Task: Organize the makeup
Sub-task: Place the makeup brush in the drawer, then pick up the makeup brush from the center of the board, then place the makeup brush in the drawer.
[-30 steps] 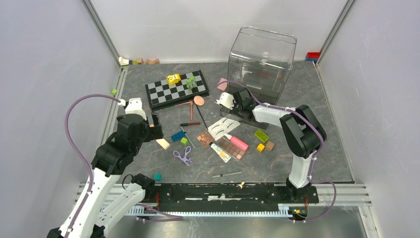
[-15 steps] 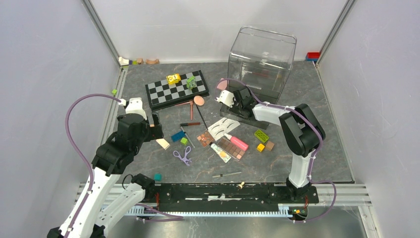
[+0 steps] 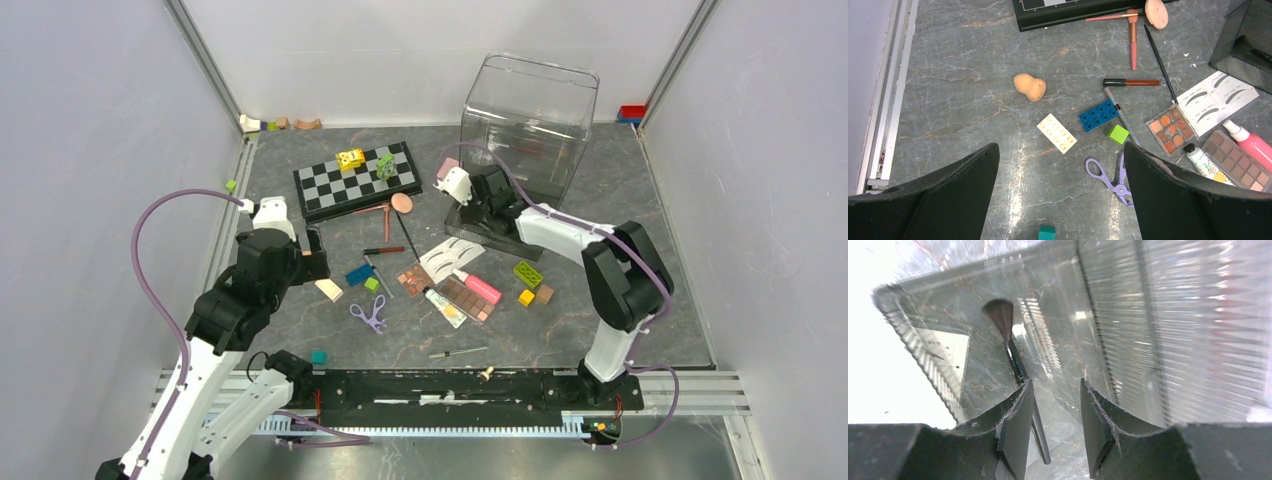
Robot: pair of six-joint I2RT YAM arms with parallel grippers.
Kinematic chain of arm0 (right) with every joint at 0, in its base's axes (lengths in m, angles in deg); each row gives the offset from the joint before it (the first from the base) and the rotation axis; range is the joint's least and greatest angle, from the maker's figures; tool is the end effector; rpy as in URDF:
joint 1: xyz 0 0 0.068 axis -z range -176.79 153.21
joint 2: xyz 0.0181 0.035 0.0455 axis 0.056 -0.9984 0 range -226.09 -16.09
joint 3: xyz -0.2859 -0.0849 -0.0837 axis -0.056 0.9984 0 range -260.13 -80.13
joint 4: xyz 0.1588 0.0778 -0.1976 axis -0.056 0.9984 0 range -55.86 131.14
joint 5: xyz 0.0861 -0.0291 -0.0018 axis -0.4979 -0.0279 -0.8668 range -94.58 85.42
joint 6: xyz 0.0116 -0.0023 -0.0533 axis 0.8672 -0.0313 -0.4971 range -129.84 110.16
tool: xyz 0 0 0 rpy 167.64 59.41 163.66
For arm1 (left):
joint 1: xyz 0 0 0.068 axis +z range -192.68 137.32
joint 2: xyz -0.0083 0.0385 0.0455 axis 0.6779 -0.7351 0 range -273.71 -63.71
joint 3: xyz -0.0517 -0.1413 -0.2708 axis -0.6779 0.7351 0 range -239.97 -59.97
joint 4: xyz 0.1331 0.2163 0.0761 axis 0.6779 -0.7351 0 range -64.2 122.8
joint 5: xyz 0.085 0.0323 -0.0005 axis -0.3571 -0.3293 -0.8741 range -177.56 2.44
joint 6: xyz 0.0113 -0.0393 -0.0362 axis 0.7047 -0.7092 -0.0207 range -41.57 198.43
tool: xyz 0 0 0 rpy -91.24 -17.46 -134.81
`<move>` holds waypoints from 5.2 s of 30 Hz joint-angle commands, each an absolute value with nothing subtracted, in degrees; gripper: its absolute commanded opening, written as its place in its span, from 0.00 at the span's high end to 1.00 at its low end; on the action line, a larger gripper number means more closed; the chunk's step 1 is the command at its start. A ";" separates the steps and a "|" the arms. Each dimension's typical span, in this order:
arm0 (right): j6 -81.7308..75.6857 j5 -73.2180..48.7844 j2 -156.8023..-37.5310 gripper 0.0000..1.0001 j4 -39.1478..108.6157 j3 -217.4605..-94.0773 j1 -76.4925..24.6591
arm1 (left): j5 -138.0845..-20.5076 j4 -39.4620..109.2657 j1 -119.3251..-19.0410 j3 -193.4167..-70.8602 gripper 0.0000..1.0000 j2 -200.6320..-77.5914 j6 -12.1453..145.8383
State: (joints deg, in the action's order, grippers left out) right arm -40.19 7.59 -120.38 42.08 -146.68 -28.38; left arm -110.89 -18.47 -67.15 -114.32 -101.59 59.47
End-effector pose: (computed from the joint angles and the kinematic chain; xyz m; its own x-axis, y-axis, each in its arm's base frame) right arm 0.3489 0.2056 0.2227 -0.3306 -0.7832 -0.5265 -0.6418 0.5956 -0.4831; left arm 0.0894 -0.0248 0.3657 -0.5187 -0.0916 -0.8500 -0.0890 0.9946 -0.0529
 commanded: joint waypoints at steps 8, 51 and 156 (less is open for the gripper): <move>-26.55 14.49 -112.60 0.53 40.88 -153.47 -39.55 | -110.02 -16.24 -66.52 -114.20 0.00 -101.54 61.33; 2.63 6.09 -146.11 0.59 51.88 -175.87 -44.29 | -110.14 -16.07 -66.16 -114.11 0.00 -99.82 61.38; -43.68 -4.93 -120.93 0.73 44.72 -150.09 -22.36 | -107.68 -15.19 -66.07 -113.49 0.00 -98.82 62.08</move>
